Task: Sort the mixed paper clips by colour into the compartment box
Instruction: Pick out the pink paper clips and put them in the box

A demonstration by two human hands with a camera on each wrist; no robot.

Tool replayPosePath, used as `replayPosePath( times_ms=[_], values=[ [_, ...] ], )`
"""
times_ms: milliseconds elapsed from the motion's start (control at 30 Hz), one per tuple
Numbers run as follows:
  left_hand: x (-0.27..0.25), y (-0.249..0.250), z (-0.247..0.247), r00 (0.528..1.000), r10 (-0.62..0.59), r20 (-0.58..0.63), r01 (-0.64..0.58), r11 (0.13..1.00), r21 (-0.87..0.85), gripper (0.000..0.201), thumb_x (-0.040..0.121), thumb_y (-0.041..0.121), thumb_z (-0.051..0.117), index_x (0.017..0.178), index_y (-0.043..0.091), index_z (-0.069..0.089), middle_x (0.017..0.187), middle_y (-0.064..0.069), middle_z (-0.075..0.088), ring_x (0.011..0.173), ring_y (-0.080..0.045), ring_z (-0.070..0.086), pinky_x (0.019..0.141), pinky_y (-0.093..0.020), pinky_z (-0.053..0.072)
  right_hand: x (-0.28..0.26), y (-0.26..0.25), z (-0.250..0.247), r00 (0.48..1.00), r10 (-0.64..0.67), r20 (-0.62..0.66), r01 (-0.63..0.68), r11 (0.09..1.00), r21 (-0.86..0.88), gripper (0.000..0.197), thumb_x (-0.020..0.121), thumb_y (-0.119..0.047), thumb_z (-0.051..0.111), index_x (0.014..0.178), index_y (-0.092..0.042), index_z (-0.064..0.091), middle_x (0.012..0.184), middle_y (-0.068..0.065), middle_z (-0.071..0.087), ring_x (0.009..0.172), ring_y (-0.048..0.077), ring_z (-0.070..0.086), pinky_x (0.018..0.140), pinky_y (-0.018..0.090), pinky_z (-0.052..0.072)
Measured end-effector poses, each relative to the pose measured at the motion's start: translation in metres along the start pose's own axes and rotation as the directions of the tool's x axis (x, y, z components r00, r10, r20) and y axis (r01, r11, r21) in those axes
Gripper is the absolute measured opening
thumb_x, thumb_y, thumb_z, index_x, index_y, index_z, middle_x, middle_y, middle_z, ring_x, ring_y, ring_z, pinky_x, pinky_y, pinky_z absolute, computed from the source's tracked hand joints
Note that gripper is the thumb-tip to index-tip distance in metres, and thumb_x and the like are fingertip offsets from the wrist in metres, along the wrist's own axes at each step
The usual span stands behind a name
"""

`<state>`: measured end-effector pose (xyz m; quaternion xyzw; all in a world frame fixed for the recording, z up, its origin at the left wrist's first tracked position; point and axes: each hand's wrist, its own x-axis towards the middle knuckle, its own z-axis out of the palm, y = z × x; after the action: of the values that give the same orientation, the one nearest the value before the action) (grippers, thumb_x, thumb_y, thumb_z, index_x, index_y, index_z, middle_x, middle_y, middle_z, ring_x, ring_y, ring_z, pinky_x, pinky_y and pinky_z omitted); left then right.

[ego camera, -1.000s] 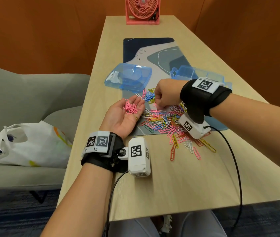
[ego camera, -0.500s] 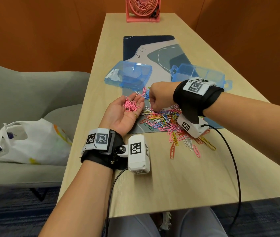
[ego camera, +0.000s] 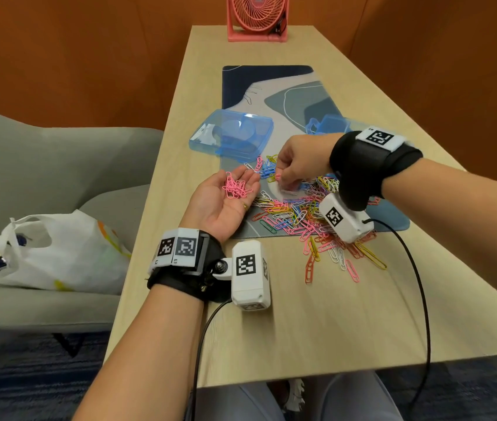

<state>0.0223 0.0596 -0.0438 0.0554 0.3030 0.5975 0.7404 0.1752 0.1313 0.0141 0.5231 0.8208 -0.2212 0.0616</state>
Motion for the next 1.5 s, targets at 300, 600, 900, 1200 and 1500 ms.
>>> replayPosePath(
  times_ms=[300, 600, 900, 1200, 1500],
  values=[
    [0.002, -0.003, 0.000, 0.999, -0.039, 0.034, 0.042, 0.995, -0.088, 0.043, 0.102, 0.017, 0.028, 0.084, -0.009, 0.057, 0.091, -0.021, 0.062, 0.091, -0.031, 0.059, 0.103, -0.041, 0.038, -0.006, -0.033, -0.009, 0.986, -0.138, -0.091, 0.157, 0.958, 0.240, 0.005, 0.085, -0.015, 0.069, 0.088, -0.011, 0.071, 0.072, 0.004, 0.069, 0.058, 0.009, 0.060, 0.060, 0.023, 0.053],
    [0.002, -0.002, 0.000, 0.999, -0.034, 0.025, 0.036, 0.996, -0.079, 0.037, 0.103, 0.017, 0.027, 0.096, -0.008, 0.053, 0.108, -0.019, 0.057, 0.129, -0.031, 0.044, 0.094, -0.041, 0.039, -0.009, -0.028, -0.003, 0.991, -0.058, -0.122, 0.064, 0.997, 0.047, 0.009, 0.085, -0.005, 0.063, 0.087, -0.007, 0.071, 0.065, 0.004, 0.066, 0.051, 0.011, 0.059, 0.052, 0.015, 0.050],
    [0.003, 0.000, -0.003, 1.000, -0.002, -0.019, 0.002, 1.000, -0.004, 0.032, 0.101, 0.015, 0.029, 0.093, -0.003, 0.054, 0.095, -0.016, 0.058, 0.095, -0.027, 0.056, 0.092, -0.038, 0.042, -0.013, -0.014, 0.024, 0.995, -0.072, -0.062, 0.063, 0.988, -0.139, 0.009, 0.085, -0.018, 0.067, 0.084, -0.011, 0.072, 0.076, 0.000, 0.065, 0.070, 0.012, 0.056, 0.059, 0.020, 0.042],
    [0.003, -0.001, -0.002, 1.000, 0.008, -0.012, -0.009, 1.000, -0.018, 0.034, 0.102, 0.016, 0.029, 0.092, -0.003, 0.054, 0.093, -0.016, 0.058, 0.085, -0.026, 0.058, 0.089, -0.038, 0.044, -0.008, -0.010, 0.019, 0.995, -0.040, -0.087, 0.023, 0.983, -0.184, 0.007, 0.077, -0.006, 0.068, 0.078, -0.013, 0.070, 0.073, -0.003, 0.063, 0.074, 0.015, 0.056, 0.063, 0.024, 0.045],
    [0.002, 0.000, -0.002, 1.000, 0.002, -0.007, -0.003, 1.000, -0.017, 0.034, 0.102, 0.017, 0.029, 0.090, -0.003, 0.054, 0.091, -0.016, 0.058, 0.083, -0.026, 0.057, 0.084, -0.037, 0.046, -0.008, -0.013, 0.019, 0.998, -0.058, 0.023, 0.061, 0.981, -0.183, 0.012, 0.082, -0.018, 0.070, 0.072, -0.019, 0.064, 0.068, -0.006, 0.061, 0.065, 0.008, 0.053, 0.058, 0.018, 0.043]
  ],
)
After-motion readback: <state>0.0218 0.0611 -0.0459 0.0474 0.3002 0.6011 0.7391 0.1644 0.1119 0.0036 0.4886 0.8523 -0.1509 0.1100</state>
